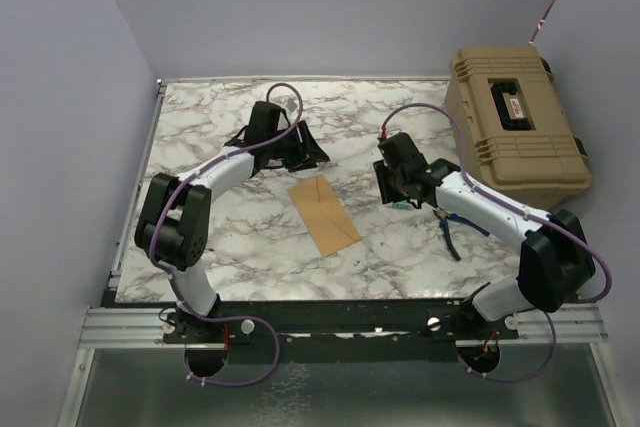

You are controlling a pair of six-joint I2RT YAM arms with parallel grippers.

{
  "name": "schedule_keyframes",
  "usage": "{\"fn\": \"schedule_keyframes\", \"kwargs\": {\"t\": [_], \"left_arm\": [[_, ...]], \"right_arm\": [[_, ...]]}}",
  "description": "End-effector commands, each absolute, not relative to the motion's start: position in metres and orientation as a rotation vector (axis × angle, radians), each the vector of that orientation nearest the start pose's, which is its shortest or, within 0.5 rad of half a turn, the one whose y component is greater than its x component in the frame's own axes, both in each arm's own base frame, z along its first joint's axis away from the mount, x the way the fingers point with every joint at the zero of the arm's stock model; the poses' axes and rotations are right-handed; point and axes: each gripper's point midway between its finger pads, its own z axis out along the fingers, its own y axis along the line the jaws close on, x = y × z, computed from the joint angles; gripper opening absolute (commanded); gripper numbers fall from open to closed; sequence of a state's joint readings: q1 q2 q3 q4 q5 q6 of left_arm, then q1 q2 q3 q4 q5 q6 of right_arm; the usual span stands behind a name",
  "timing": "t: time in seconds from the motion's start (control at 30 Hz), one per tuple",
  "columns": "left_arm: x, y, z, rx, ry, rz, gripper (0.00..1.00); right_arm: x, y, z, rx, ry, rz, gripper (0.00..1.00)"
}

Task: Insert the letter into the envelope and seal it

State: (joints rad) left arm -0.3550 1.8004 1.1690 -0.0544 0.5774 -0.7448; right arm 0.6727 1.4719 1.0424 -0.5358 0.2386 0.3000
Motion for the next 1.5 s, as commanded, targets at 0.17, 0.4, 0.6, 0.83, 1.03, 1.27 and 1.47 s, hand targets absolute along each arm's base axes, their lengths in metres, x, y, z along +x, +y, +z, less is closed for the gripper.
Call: {"fn": "schedule_keyframes", "kwargs": {"t": [0.17, 0.4, 0.6, 0.83, 1.03, 1.27, 1.47], "left_arm": [[0.376, -0.209, 0.132, -0.139, 2.39, -0.775, 0.7], [0.392, -0.215, 0.145, -0.093, 2.373, -0.803, 0.7], [0.398, -0.22, 0.141, -0.086, 2.384, -0.822, 0.7], [0.405, -0.223, 0.143, -0.076, 2.38, -0.832, 0.7], [0.408, -0.223, 0.146, -0.07, 2.37, -0.832, 0.7], [0.411, -0.222, 0.152, -0.066, 2.356, -0.843, 0.7], [0.411, -0.222, 0.153, -0.064, 2.355, -0.85, 0.7]], "right_arm": [[0.306, 0.152, 0.062, -0.871, 2.51, -0.032, 0.45], [0.316, 0.164, 0.051, -1.103, 2.475, 0.019, 0.45], [0.312, 0.16, 0.028, -1.188, 2.522, -0.003, 0.44], [0.312, 0.155, 0.018, -1.206, 2.53, -0.033, 0.42], [0.312, 0.149, 0.013, -1.195, 2.548, -0.06, 0.4], [0.305, 0.138, 0.009, -1.203, 2.566, -0.079, 0.44], [0.298, 0.134, 0.006, -1.218, 2.584, -0.061, 0.43]]}}
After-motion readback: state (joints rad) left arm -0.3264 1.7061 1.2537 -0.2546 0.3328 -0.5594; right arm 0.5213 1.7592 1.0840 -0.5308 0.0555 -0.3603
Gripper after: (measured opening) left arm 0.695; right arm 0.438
